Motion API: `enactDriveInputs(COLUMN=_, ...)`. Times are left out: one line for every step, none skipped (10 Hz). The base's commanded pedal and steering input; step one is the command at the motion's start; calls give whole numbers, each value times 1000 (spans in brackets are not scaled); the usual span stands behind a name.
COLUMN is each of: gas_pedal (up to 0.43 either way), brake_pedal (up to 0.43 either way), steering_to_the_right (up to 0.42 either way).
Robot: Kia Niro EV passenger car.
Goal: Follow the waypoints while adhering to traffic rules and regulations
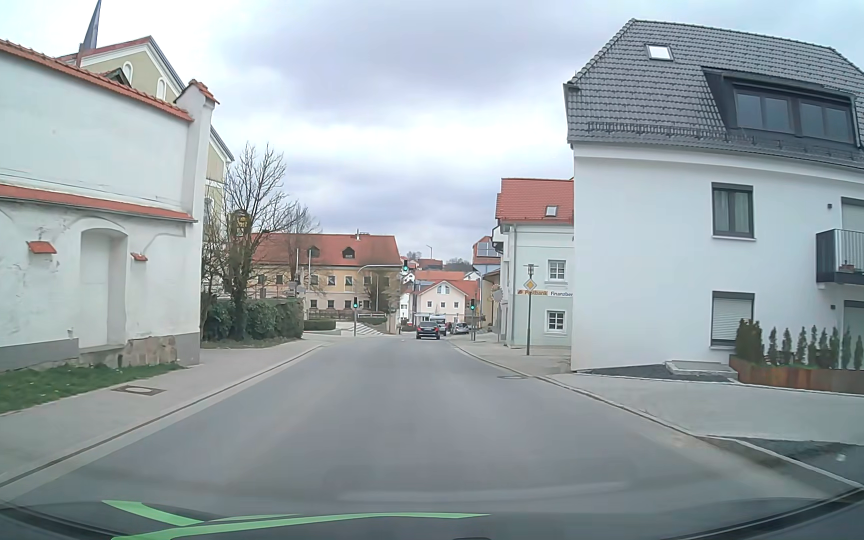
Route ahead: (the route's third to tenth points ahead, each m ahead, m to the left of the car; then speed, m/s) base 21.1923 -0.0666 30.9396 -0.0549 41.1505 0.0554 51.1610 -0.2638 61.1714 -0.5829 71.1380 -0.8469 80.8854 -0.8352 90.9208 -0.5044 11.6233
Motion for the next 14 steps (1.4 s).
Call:
enactDriveInputs(gas_pedal=0, brake_pedal=128, steering_to_the_right=-6)
enactDriveInputs(gas_pedal=0, brake_pedal=128, steering_to_the_right=-5)
enactDriveInputs(gas_pedal=0, brake_pedal=128, steering_to_the_right=-4)
enactDriveInputs(gas_pedal=0, brake_pedal=128, steering_to_the_right=-4)
enactDriveInputs(gas_pedal=0, brake_pedal=122, steering_to_the_right=-4)
enactDriveInputs(gas_pedal=0, brake_pedal=122, steering_to_the_right=-4)
enactDriveInputs(gas_pedal=0, brake_pedal=122, steering_to_the_right=-4)
enactDriveInputs(gas_pedal=0, brake_pedal=122, steering_to_the_right=-4)
enactDriveInputs(gas_pedal=0, brake_pedal=122, steering_to_the_right=-4)
enactDriveInputs(gas_pedal=0, brake_pedal=122, steering_to_the_right=-3)
enactDriveInputs(gas_pedal=0, brake_pedal=122, steering_to_the_right=-2)
enactDriveInputs(gas_pedal=0, brake_pedal=122, steering_to_the_right=-2)
enactDriveInputs(gas_pedal=0, brake_pedal=116, steering_to_the_right=-2)
enactDriveInputs(gas_pedal=0, brake_pedal=116, steering_to_the_right=-2)
